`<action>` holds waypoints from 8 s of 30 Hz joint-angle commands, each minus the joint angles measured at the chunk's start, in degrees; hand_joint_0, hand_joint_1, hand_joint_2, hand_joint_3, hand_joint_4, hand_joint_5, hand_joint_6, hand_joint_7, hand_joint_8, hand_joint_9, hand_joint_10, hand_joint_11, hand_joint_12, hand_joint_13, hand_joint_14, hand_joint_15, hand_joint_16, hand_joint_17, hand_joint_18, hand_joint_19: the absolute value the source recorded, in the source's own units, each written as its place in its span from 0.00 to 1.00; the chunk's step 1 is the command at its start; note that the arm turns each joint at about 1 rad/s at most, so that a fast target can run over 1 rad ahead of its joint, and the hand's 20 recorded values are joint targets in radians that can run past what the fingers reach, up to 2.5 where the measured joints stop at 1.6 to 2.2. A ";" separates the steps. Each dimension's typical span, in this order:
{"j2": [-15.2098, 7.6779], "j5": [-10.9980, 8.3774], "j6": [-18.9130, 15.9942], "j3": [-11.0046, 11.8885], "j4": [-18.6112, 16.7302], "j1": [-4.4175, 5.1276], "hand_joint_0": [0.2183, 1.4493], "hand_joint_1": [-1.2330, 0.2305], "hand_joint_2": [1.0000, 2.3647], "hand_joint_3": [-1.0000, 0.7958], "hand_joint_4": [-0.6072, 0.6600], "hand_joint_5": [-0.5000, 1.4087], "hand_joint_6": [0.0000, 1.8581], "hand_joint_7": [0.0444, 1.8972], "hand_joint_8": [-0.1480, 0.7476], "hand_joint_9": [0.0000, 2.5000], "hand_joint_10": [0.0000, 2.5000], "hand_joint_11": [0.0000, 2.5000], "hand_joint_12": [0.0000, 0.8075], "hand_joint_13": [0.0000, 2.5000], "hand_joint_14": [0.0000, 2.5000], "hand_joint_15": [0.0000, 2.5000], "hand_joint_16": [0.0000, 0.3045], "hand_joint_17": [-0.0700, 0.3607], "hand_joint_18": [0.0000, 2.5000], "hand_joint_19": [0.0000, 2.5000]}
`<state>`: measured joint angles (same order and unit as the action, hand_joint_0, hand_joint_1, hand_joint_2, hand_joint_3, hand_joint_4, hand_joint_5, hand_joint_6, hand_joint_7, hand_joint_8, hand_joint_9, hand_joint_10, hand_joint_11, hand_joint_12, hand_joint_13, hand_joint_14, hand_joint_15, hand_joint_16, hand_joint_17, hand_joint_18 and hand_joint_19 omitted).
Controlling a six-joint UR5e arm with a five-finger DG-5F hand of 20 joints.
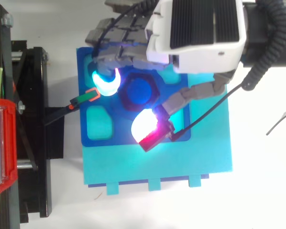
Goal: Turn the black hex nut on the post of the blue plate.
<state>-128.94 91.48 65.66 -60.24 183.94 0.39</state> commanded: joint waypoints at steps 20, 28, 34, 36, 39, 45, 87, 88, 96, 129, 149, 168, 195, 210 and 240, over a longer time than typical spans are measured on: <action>0.00 7.04 1.40 1.88 -1.31 -5.31 0.20 0.52 0.00 0.28 0.65 0.17 0.27 0.56 0.45 0.12 0.00 0.00 0.47 0.10 0.00 0.00 0.20 0.49 0.05 0.05; 0.00 2.30 0.43 2.23 -4.56 -2.41 0.20 0.52 0.00 0.28 0.65 0.17 0.27 0.55 0.45 0.12 0.00 0.00 0.47 0.10 0.00 0.00 0.20 0.49 0.05 0.05; 0.00 -1.83 -1.33 2.23 -4.30 0.84 0.20 0.52 0.00 0.28 0.65 0.17 0.27 0.53 0.45 0.12 0.00 0.00 0.47 0.10 0.00 0.00 0.20 0.49 0.05 0.05; 0.00 -2.71 -1.41 2.23 -4.38 1.54 0.20 0.52 0.00 0.28 0.65 0.16 0.27 0.52 0.45 0.12 0.00 0.00 0.47 0.10 0.00 0.00 0.20 0.49 0.05 0.05; 0.00 -3.24 -1.41 2.15 -4.38 2.42 0.18 0.50 0.00 0.28 0.66 0.16 0.27 0.50 0.46 0.12 0.00 0.00 0.49 0.09 0.00 0.00 0.21 0.50 0.05 0.04; -0.09 -4.56 -1.41 2.15 -3.94 3.65 0.14 0.46 0.00 0.28 0.66 0.16 0.27 0.50 0.47 0.10 0.00 0.00 0.51 0.07 0.00 0.00 0.23 0.53 0.04 0.05; 0.00 2.12 -0.53 -2.34 -4.65 -0.22 0.17 0.55 0.00 0.28 0.66 0.16 0.27 0.50 0.46 0.10 0.00 0.00 0.49 0.07 0.00 0.00 0.22 0.51 0.02 0.06; 0.00 2.30 -0.53 -2.43 -4.65 -0.39 0.17 0.55 0.00 0.28 0.66 0.16 0.27 0.50 0.46 0.10 0.00 0.00 0.49 0.07 0.00 0.00 0.22 0.51 0.03 0.06; -0.09 4.67 0.34 -2.43 -5.00 -2.33 0.17 0.55 0.00 0.28 0.65 0.16 0.27 0.50 0.46 0.10 0.00 0.00 0.49 0.07 0.00 0.00 0.22 0.51 0.02 0.05; 0.00 -1.57 -0.89 -0.14 -7.46 2.07 0.17 0.53 0.00 0.28 0.66 0.16 0.27 0.49 0.46 0.11 0.00 0.00 0.49 0.08 0.00 0.00 0.22 0.51 0.04 0.05; 0.00 -2.98 -0.80 -0.14 -3.33 4.00 0.18 0.53 0.00 0.28 0.66 0.16 0.27 0.52 0.46 0.11 0.00 0.00 0.49 0.08 0.00 0.00 0.22 0.51 0.04 0.05; 0.00 -2.27 -0.18 -0.23 -0.43 3.74 0.18 0.53 0.00 0.28 0.66 0.17 0.27 0.54 0.46 0.11 0.00 0.00 0.48 0.08 0.00 0.00 0.21 0.50 0.04 0.05; 0.00 5.11 0.78 -0.32 -1.75 -0.57 0.19 0.53 0.00 0.28 0.66 0.17 0.27 0.55 0.46 0.11 0.00 0.00 0.48 0.09 0.00 0.00 0.21 0.49 0.04 0.05; -0.09 8.71 2.10 -2.95 -6.14 -3.12 0.19 0.53 0.00 0.28 0.66 0.17 0.27 0.55 0.46 0.12 0.00 0.00 0.48 0.09 0.00 0.00 0.21 0.49 0.04 0.05; 0.00 5.55 2.28 1.27 -8.78 -1.36 0.19 0.53 0.00 0.28 0.65 0.17 0.27 0.54 0.46 0.12 0.00 0.00 0.48 0.09 0.00 0.00 0.21 0.49 0.04 0.06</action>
<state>-128.93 99.25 67.96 -59.28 175.06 -2.37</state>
